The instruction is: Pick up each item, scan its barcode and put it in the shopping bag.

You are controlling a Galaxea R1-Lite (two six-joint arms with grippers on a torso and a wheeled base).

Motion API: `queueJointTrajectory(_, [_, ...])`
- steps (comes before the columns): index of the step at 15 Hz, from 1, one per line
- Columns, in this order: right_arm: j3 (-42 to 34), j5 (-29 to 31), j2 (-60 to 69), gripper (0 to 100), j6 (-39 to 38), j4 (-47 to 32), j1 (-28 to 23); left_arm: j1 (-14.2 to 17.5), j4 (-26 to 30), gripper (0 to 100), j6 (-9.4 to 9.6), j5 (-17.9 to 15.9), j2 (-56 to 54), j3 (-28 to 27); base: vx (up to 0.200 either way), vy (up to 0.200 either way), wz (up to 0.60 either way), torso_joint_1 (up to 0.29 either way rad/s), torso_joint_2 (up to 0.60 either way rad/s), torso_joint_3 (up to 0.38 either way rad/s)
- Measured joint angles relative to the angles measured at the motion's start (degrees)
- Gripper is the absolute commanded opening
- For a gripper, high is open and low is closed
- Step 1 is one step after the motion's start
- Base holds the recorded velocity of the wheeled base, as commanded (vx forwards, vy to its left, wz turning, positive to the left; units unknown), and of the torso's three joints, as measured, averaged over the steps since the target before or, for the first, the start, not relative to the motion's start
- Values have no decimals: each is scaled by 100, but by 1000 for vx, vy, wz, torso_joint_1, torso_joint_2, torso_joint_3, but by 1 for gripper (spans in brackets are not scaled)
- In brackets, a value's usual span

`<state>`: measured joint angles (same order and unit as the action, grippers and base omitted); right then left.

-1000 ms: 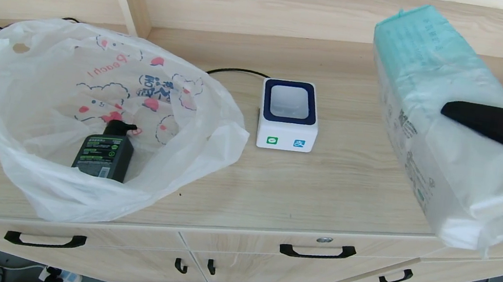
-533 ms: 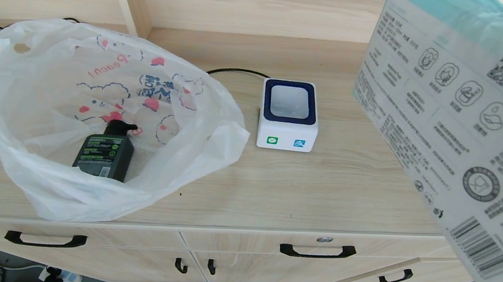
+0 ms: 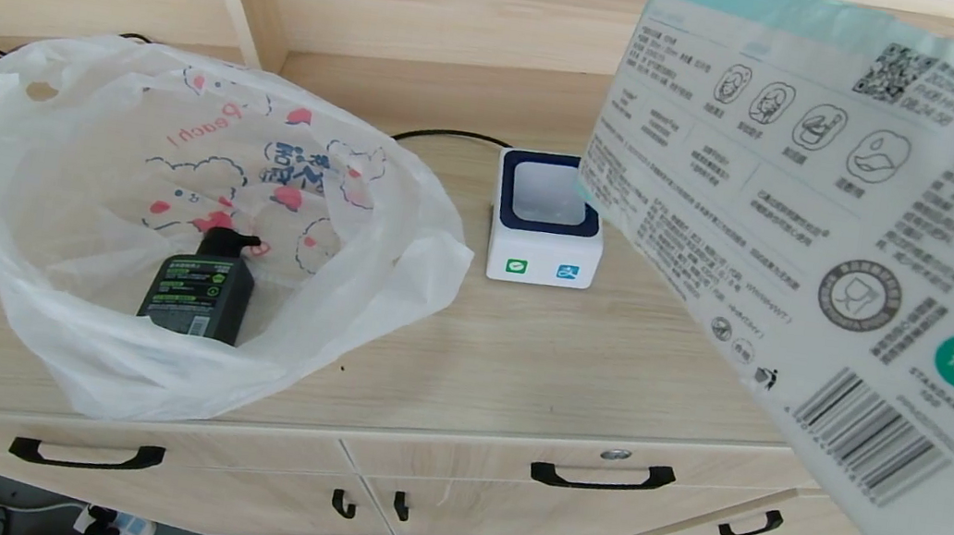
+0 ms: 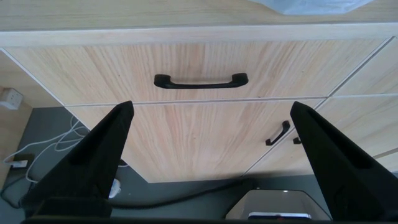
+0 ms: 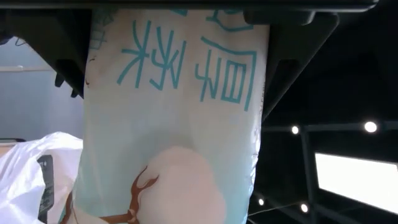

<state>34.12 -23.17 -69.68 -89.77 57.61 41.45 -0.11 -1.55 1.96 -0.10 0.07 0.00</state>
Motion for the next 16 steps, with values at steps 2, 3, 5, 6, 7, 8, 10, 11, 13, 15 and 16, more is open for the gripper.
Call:
queueJointTrajectory(2, [-45,-57,-96,0,-483,194,-22,0,-1,100,184,-1,0,0,0,0,0,0,0,0])
queueJointTrajectory(3, [-15,-77,-178,0,-789,325,-63,0,-1,100,208,-4,0,0,0,0,0,0,0,0])
queueJointTrajectory(5, [-2,-180,-336,0,-1079,578,-118,4,-4,100,216,-6,0,0,0,0,0,0,0,0])
queueJointTrajectory(6, [-24,-211,-388,0,-1339,622,-132,4,-1,100,211,-6,0,0,0,0,0,0,0,0])
queueJointTrajectory(7, [-45,-235,-416,0,-1676,699,-135,4,-1,100,211,-6,0,0,0,0,0,0,0,0])
queueJointTrajectory(8, [-63,-247,-429,0,-2086,864,-135,4,-4,100,208,-6,0,0,0,0,0,0,0,0])
queueJointTrajectory(10, [-99,-299,-430,0,-2670,1268,-129,0,-1,100,208,-6,0,0,0,0,0,0,0,0])
queueJointTrajectory(11, [-111,-338,-435,0,-2734,1349,-107,0,-1,100,211,-9,0,0,0,0,0,0,0,0])
queueJointTrajectory(13, [-111,-360,-452,0,-2745,1363,-85,0,-1,100,213,-9,0,0,0,0,0,0,0,0])
queueJointTrajectory(15, [-102,-360,-468,0,-2740,1456,-82,4,-1,100,216,-6,0,0,0,0,0,0,0,0])
queueJointTrajectory(16, [-119,-358,-482,0,-2749,1554,-74,4,0,100,219,-9,0,0,0,0,0,0,0,0])
